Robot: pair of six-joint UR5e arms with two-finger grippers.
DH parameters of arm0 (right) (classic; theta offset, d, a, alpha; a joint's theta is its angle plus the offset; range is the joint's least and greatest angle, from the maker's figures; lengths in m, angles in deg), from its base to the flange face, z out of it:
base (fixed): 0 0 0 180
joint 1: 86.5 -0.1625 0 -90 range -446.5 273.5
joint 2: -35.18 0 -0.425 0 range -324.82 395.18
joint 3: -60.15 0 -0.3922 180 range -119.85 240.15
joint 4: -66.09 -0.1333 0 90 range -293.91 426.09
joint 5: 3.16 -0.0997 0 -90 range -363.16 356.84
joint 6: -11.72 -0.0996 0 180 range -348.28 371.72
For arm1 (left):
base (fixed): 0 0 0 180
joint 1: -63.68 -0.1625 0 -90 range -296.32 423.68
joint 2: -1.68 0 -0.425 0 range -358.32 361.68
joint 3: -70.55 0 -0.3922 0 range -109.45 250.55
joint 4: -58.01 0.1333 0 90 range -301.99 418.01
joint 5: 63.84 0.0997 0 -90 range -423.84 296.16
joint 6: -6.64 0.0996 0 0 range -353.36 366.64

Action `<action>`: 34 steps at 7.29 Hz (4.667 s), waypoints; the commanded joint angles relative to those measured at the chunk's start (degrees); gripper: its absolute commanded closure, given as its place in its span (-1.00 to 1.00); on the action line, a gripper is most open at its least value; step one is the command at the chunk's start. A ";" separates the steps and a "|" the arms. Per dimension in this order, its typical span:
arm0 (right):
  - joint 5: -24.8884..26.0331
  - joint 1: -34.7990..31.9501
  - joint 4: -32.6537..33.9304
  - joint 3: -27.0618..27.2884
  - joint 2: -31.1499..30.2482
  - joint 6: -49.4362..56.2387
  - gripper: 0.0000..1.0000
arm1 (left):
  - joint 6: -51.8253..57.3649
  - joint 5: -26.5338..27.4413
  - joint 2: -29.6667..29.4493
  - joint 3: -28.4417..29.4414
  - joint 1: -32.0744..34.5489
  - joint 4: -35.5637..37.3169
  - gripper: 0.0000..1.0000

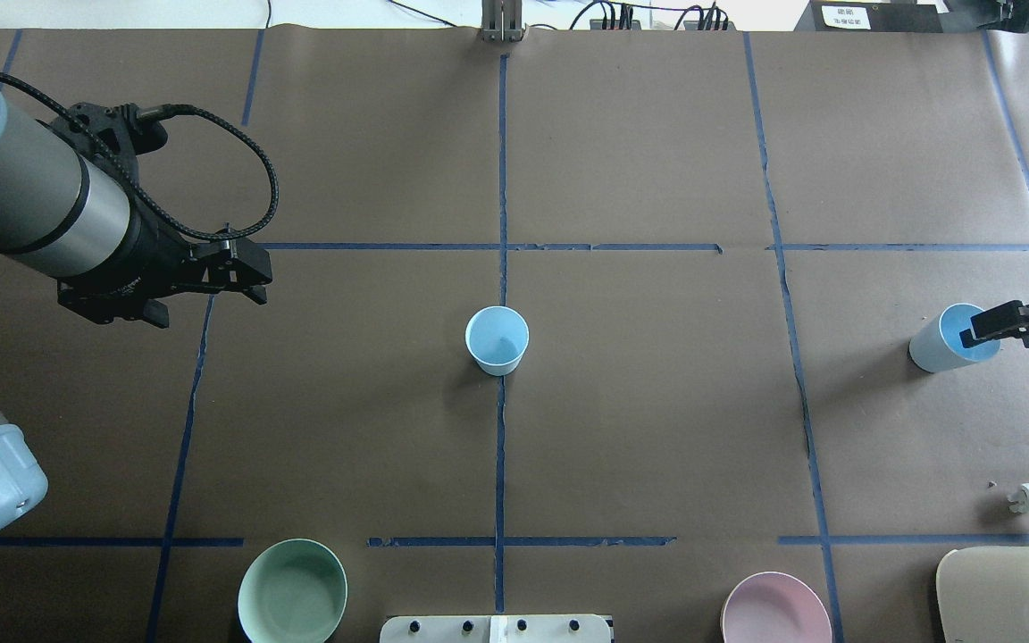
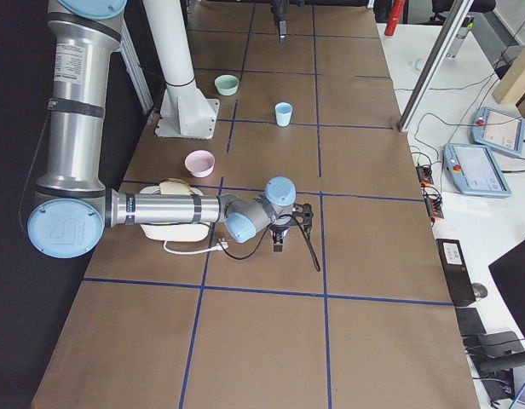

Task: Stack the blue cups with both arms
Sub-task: 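Withdraw the left arm while the right gripper grasps the other light blue cup, then carry the held cup with the right gripper over the center cup, then lower the cup into the center cup and open the right gripper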

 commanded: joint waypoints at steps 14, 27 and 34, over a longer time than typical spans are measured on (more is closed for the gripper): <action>8.63 18.34 27.60 15.20 39.47 -34.08 1.00 | 35.56 -0.09 14.35 2.77 12.02 -0.44 -1.00; 26.10 32.29 30.91 10.89 45.07 -36.83 0.92 | 53.88 -5.10 17.09 9.71 22.59 -0.70 -1.00; 27.68 31.85 30.91 11.16 45.42 -37.62 -0.99 | 53.96 -5.10 17.62 9.71 22.59 -0.88 -1.00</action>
